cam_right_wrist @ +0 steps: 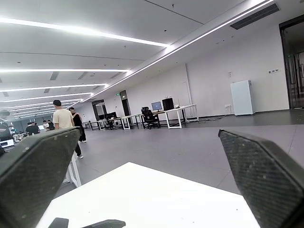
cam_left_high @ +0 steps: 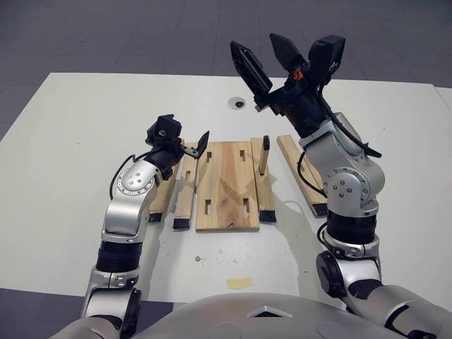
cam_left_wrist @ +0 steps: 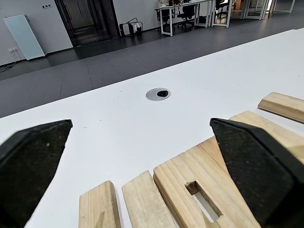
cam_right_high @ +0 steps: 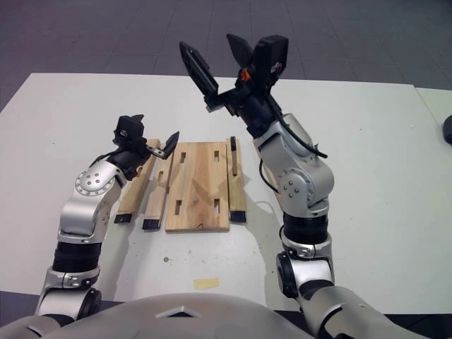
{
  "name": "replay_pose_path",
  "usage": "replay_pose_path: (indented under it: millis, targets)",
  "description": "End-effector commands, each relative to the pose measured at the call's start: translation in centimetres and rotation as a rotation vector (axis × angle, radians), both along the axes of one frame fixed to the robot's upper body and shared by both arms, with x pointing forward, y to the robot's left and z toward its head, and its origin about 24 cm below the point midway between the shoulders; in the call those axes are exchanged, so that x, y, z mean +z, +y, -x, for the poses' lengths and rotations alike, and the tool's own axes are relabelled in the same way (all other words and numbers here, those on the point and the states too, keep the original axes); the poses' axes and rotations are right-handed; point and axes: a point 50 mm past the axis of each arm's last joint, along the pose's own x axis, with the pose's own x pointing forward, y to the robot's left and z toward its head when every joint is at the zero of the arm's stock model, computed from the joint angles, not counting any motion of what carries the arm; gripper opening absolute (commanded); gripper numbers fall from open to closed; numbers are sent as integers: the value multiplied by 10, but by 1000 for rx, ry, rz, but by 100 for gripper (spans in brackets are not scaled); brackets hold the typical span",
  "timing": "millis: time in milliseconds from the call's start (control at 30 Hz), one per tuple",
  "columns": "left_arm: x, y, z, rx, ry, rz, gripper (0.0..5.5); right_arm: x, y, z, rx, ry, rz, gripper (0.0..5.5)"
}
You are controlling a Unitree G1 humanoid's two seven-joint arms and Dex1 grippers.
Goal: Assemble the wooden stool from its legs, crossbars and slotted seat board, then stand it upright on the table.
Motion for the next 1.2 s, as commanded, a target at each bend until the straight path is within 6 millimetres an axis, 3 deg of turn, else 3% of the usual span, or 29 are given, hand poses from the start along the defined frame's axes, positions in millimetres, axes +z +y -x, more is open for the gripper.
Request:
replay_pose_path:
  millis: [33,167,233,533,900,1133,1200]
  targets:
    - [-5,1,-1,5,15,-10,540,-41,3,7,147,177,82,537]
    - [-24,6,0,37,77,-25,540,-101,-22,10,179,357,246,537]
    - [-29,8,1,43,96,-21,540,-110,-30,11,168,361,311,537]
    - [-32,7,0,35,96,-29,540,-85,-23,16,208,257,199,537]
    - [-29,5,-3,30,84,-19,540,-1,-6,2,188,-16,79,537]
    - [-30,4,-5,22,84,-26,540,2,-2,-19,211,-23,74,537]
    - [-33,3,-6,14,92,-31,540,-10,-5,-22,248,30,67,537]
